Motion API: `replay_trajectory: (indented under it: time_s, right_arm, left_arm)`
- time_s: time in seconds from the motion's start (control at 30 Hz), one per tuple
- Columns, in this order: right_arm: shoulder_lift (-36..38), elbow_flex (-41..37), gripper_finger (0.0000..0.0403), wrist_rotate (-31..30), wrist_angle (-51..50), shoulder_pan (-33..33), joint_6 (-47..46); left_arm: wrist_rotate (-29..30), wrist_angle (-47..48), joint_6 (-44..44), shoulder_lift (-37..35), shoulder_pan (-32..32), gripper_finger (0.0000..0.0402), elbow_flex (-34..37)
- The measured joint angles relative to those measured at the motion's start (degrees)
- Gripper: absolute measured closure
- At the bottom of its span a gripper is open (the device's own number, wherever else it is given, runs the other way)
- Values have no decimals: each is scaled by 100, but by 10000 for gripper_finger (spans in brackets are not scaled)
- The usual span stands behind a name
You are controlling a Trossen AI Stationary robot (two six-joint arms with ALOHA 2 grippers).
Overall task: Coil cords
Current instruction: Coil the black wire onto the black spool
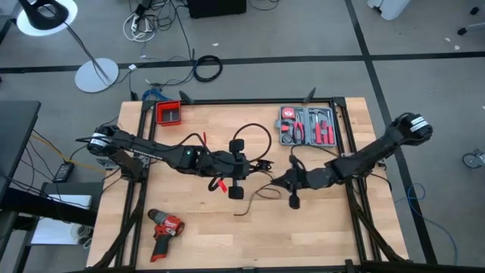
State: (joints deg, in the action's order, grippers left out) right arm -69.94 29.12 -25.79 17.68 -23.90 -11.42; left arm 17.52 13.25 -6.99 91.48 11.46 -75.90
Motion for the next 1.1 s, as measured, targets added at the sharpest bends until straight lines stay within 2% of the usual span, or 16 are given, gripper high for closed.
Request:
replay_trajectory:
  time_s: [0.23, 0.43, 0.63, 0.87, 0.97, 1.1]
  right_arm:
    - [1181, 0, 397, -43, -1083, -118, 61]
    - [1634, 0, 397, 105, -1328, -127, 148]
    - [1775, 27, 398, 687, -1407, -176, 278]
    - [1758, 862, 398, 621, -2376, -271, 1214]
    - [1758, 1266, 398, 619, -2815, -196, 1348]
    - [1623, 1573, 398, 814, -2861, -79, 1460]
  left_arm:
    - [-17, 239, 129, 0, 22, 401, 0]
    - [-20, 245, 147, 0, 22, 401, -2]
    - [-49, 524, 249, 0, 2, 401, -7]
    - [-403, 530, 459, 0, -19, 401, -7]
    - [-413, 498, 565, 0, -22, 401, -7]
    - [-411, 232, 528, 0, 28, 401, -5]
